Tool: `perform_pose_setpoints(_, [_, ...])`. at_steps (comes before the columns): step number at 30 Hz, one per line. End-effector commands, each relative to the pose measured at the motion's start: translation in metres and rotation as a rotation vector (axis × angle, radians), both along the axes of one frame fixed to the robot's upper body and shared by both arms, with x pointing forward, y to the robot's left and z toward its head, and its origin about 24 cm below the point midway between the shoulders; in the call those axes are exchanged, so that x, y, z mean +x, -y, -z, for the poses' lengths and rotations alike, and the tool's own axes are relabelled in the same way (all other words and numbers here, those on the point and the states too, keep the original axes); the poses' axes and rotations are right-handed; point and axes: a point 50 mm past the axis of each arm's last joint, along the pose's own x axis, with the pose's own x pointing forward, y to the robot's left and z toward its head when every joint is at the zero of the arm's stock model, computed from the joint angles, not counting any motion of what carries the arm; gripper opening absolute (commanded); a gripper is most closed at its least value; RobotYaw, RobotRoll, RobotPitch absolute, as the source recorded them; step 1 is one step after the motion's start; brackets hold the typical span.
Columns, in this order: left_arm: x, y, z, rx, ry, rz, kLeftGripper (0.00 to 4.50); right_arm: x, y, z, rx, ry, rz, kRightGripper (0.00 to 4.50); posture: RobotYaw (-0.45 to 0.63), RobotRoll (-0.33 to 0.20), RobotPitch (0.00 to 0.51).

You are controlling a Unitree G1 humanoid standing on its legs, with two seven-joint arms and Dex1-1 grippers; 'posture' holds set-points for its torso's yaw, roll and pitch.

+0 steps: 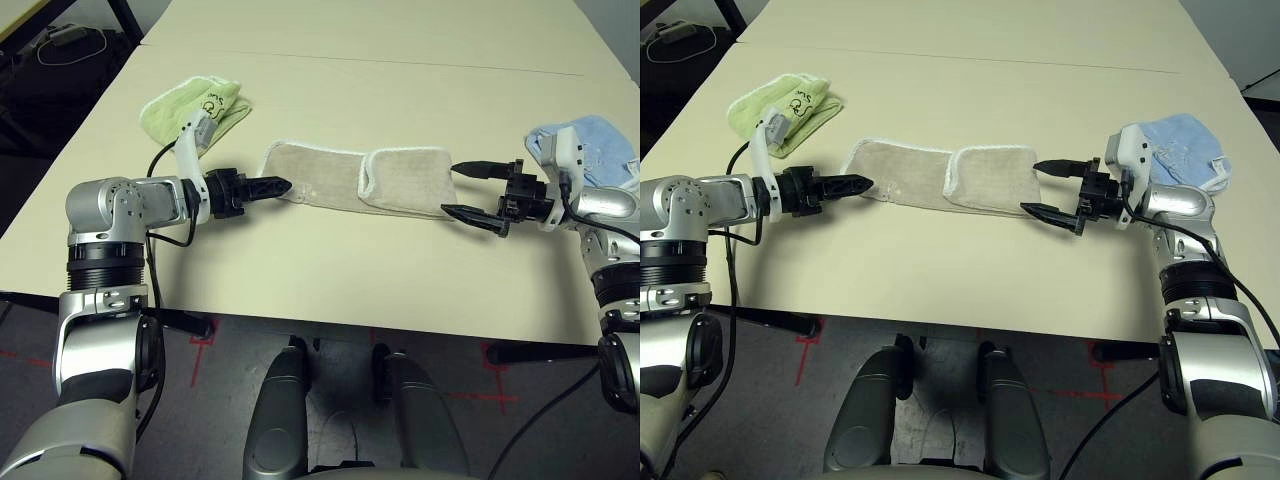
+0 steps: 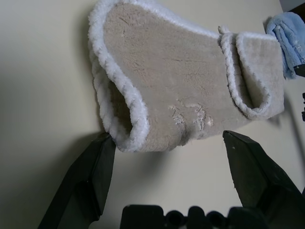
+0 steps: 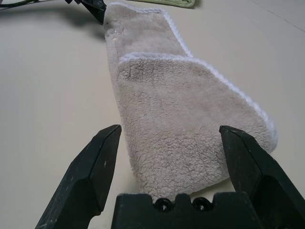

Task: Fold the towel and set it aside.

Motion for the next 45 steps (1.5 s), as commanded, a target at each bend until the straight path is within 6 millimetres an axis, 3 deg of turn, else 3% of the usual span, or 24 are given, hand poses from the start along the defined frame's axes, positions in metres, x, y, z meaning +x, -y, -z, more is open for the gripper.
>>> perform_pose_setpoints(1, [0.001, -0.009, 0.007, 0.014, -0.046, -0.078, 4.5, -0.002, 0.004, 0.002, -0.022, -0.012, 0.01, 4.49, 0.06, 0.0, 0.249])
perform_pose_setpoints(4, [0.002, -0.014, 0.009, 0.018, -0.052, -0.123, 4.5, -0.002, 0.004, 0.002, -0.023, -0.012, 0.011, 4.49, 0.06, 0.0, 0.249])
perform_pose_setpoints(7, [0.002, -0.017, 0.01, 0.025, -0.055, -0.148, 3.87, -0.002, 0.004, 0.001, -0.025, -0.012, 0.011, 4.5, 0.06, 0.0, 0.25])
perform_pose_setpoints(17, [0.007, -0.016, 0.008, -0.025, -0.1, -0.191, 0.01, 0.0, 0.005, -0.001, -0.031, -0.007, 0.016, 4.5, 0.06, 0.0, 0.246])
perform_pose_setpoints(28, [0.007, -0.015, -0.006, -0.113, -0.13, -0.186, 0.01, 0.0, 0.006, 0.0, -0.035, -0.01, 0.023, 4.5, 0.06, 0.0, 0.242])
perform_pose_setpoints(37, [0.007, -0.002, -0.034, -0.129, -0.068, -0.155, 0.01, 0.0, 0.006, -0.001, -0.038, -0.007, 0.025, 4.5, 0.06, 0.0, 0.233])
perform_pose_setpoints(40, [0.006, 0.006, -0.044, -0.131, -0.039, -0.127, 0.01, 0.0, 0.007, -0.001, -0.039, -0.007, 0.028, 4.5, 0.06, 0.0, 0.231])
perform_pose_setpoints(45, [0.0, 0.039, -0.064, -0.159, 0.018, 0.015, 0.01, 0.001, 0.008, -0.001, -0.039, -0.008, 0.036, 4.5, 0.06, 0.0, 0.226])
